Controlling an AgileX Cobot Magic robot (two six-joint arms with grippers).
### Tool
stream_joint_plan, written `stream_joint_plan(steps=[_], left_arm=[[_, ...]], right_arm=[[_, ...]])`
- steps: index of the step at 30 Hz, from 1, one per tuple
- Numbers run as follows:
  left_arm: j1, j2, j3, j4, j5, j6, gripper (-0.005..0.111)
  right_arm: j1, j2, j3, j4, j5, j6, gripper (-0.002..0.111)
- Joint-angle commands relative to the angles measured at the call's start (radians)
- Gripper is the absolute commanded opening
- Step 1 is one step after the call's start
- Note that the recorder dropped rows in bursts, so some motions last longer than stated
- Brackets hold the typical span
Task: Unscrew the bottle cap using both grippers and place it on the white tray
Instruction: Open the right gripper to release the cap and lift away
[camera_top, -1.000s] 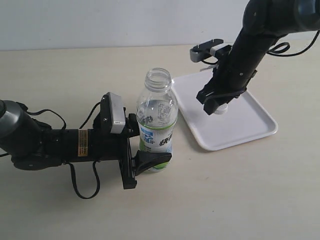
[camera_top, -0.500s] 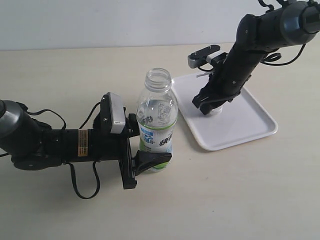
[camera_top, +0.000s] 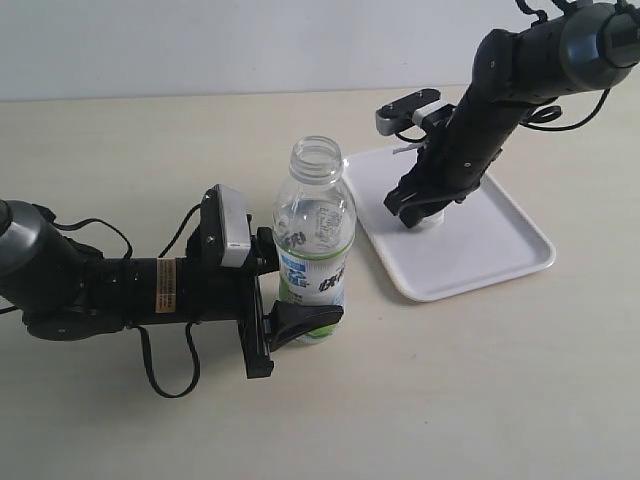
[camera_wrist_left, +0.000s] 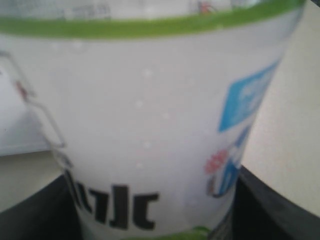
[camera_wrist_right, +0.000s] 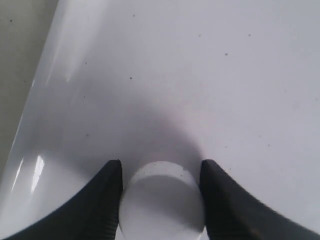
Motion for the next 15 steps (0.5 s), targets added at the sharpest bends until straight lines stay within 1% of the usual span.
stream_joint_plan(steps=[1, 4, 6, 15], left_arm=[[-0.006, -0.008, -0.004, -0.002, -0.015, -0.003, 0.001], [-0.006, -0.008, -0.004, -0.004, -0.015, -0.003, 0.001], [-0.006, -0.008, -0.004, -0.007, -0.015, -0.003, 0.001], [-0.006, -0.008, -0.004, -0.008, -0.015, -0.003, 0.001]], right_arm=[[-0.005, 0.007, 0.005, -0.009, -0.009, 0.001, 0.049], [-0.005, 0.007, 0.005, -0.009, -0.014, 0.001, 0.063], [-0.005, 0.007, 0.005, -0.009, -0.017, 0.022, 0.066], [-0.005, -0.023, -0.025, -0.01, 0.0, 0.054, 0.067]])
